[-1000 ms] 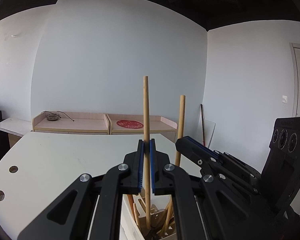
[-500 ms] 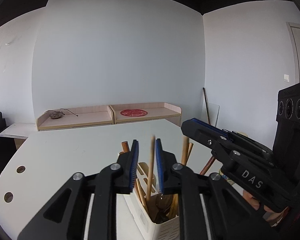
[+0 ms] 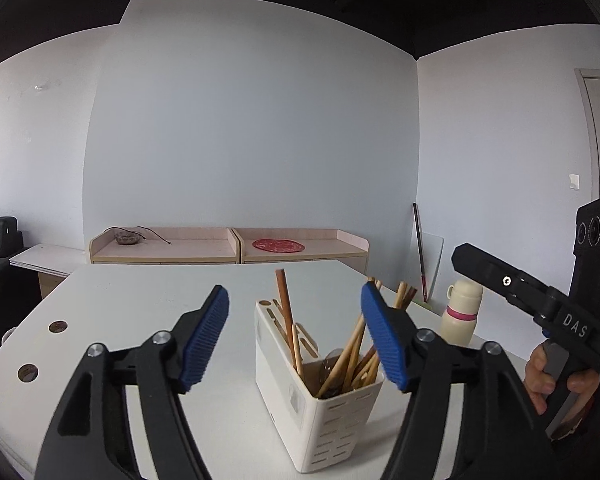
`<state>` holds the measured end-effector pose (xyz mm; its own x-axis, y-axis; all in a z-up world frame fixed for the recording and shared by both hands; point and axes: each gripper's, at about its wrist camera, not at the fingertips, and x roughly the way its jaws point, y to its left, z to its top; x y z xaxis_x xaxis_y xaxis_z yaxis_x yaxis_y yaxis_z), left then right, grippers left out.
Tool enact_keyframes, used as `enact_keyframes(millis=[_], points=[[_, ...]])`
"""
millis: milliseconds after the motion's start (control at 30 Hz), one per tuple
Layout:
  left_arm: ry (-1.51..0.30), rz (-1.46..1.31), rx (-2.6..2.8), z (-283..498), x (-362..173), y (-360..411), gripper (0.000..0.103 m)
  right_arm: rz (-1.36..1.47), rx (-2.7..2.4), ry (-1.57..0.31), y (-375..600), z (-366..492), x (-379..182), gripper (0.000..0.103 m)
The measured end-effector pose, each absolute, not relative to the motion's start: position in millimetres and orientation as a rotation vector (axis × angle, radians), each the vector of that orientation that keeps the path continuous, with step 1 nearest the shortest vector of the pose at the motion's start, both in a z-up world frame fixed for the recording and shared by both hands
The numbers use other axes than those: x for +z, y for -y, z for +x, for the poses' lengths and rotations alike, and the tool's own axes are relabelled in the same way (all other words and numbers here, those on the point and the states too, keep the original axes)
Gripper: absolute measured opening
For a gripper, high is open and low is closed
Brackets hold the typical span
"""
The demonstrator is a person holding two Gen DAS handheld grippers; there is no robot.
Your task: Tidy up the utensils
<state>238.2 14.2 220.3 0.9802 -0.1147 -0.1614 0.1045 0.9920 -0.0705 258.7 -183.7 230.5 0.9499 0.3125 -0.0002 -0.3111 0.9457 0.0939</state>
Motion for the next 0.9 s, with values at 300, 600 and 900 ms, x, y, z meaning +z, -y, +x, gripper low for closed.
enact_keyframes(millis=[300, 600, 900], points=[[-0.216, -0.069, -0.071, 219.6, 168.8, -12.6, 0.096, 0.044, 0.275, -0.097, 198.1, 244.9, 180.7, 0.079], [-0.350, -0.083, -0.051, 234.6, 128.3, -14.9, 0.098, -0.024, 0.211, -0.214, 206.0, 253.8, 143.4, 0.095], [-0.404, -0.023, -0.017, 244.1, 109.3, -3.2, 0.098, -0.104, 0.198, -0.273, 190.6, 257.3, 131.5, 0.095]])
